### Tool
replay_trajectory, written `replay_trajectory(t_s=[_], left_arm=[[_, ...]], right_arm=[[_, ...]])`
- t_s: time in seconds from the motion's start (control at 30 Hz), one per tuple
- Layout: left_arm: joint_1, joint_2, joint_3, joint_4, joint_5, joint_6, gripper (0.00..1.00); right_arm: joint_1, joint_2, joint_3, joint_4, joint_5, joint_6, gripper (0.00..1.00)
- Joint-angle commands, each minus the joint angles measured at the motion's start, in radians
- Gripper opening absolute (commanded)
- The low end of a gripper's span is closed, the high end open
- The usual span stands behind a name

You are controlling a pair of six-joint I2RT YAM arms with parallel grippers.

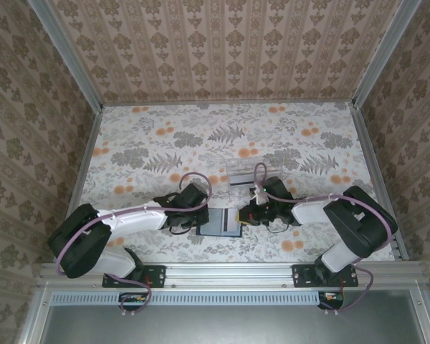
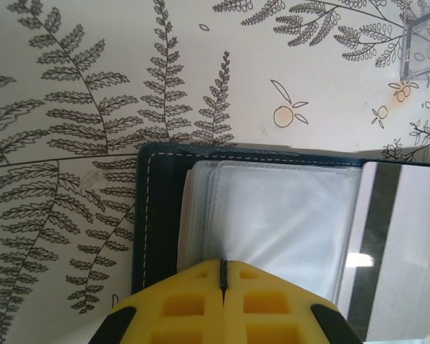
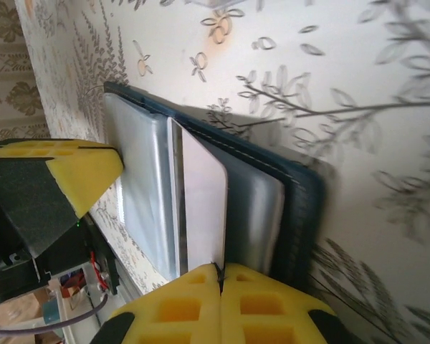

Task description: Take the credit cards out of the card holder

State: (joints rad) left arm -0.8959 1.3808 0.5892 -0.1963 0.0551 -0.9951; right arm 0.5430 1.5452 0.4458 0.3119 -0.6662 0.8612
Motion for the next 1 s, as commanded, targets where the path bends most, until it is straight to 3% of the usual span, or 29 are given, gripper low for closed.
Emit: replay_trajectory(t_s=[0.0, 0.3, 0.5, 0.63, 0.7, 0.8, 0.97], left_arm=[[0.003, 0.001, -0.016, -0.107, -0.036, 0.015, 0.00], [0.004, -0.108, 0.015, -0.098, -0.042, 0.044, 0.02], [0.004, -0.302, 0.002, -0.115, -0.095, 0.056, 0.35], [0.007, -0.490, -0.055, -0.149, -0.156, 0.049, 0.74], [0.007, -0.599, -0.090, -0.173, -0.185, 0.044, 0.88], [0.015, -0.757, -0.135, -0.224, -0.217, 0.035, 1.00], [0.049, -0.951, -0.145, -0.352, -0.249, 0.053, 1.00]], right_arm=[[-0.025, -0.078, -0.025, -0.136, 0.005, -0.059, 0.00], [-0.039, -0.390, 0.090, -0.495, 0.066, -0.196, 0.00], [-0.037, -0.492, 0.257, -0.737, 0.184, -0.316, 0.00], [-0.023, -0.480, 0.392, -0.865, 0.288, -0.407, 0.00], [-0.003, -0.460, 0.467, -0.924, 0.348, -0.465, 0.00], [0.032, -0.401, 0.590, -1.007, 0.451, -0.574, 0.00], [0.143, -0.265, 0.789, -1.151, 0.678, -0.793, 0.00]])
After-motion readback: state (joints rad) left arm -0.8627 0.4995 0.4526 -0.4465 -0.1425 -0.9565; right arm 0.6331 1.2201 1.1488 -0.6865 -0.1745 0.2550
